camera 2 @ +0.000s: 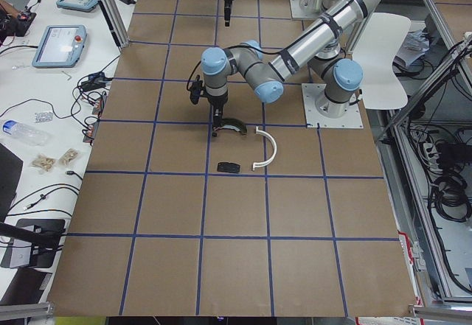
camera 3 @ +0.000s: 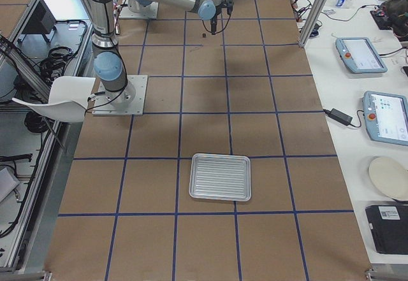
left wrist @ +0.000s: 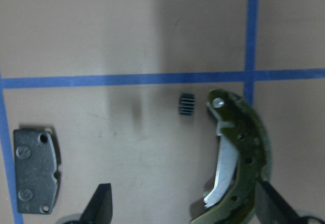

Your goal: Place bearing gear from tray to pile

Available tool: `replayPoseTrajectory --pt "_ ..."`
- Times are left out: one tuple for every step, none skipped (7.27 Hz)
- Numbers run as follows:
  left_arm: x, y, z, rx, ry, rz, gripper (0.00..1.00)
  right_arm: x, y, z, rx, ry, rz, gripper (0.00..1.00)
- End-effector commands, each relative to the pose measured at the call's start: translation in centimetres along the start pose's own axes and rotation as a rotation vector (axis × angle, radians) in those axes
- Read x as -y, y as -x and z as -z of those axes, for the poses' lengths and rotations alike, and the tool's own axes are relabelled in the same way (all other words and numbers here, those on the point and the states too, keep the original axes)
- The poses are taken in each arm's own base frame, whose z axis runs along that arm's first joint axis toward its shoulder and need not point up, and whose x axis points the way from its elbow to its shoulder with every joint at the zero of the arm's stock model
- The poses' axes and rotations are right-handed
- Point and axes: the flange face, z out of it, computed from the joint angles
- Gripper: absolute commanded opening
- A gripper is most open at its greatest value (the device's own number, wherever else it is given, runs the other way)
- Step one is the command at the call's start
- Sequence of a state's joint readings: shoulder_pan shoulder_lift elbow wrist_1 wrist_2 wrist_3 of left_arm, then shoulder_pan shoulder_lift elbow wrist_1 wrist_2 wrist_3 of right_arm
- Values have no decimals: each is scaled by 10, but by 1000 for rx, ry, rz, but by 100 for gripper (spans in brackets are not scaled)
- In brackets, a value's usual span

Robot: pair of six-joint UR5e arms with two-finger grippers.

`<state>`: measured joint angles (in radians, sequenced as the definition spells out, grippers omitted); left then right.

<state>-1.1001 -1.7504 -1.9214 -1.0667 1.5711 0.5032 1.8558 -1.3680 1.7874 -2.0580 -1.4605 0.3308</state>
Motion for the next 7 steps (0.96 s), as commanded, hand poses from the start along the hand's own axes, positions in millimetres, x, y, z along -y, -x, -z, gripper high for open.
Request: replayPoseTrajectory --pt "16 -109 -5 6 4 89 100 9 -62 89 -21 18 23 100" --pt "17 -178 -10 10 4 176 100 12 -65 131 -28 29 22 100" --pt "11 -240 -21 8 16 204 100 21 -69 166 -28 34 42 100" --pt "2 -294 -31 11 24 200 100 28 -92 169 -35 66 83 100" --pt "-10 -344 -45 12 12 195 100 33 -117 169 -32 82 97 100" --pt "-24 -384 -61 19 20 191 100 29 -119 166 -32 86 93 100" --pt "-43 -411 -76 37 49 188 100 22 -120 161 -33 97 95 100"
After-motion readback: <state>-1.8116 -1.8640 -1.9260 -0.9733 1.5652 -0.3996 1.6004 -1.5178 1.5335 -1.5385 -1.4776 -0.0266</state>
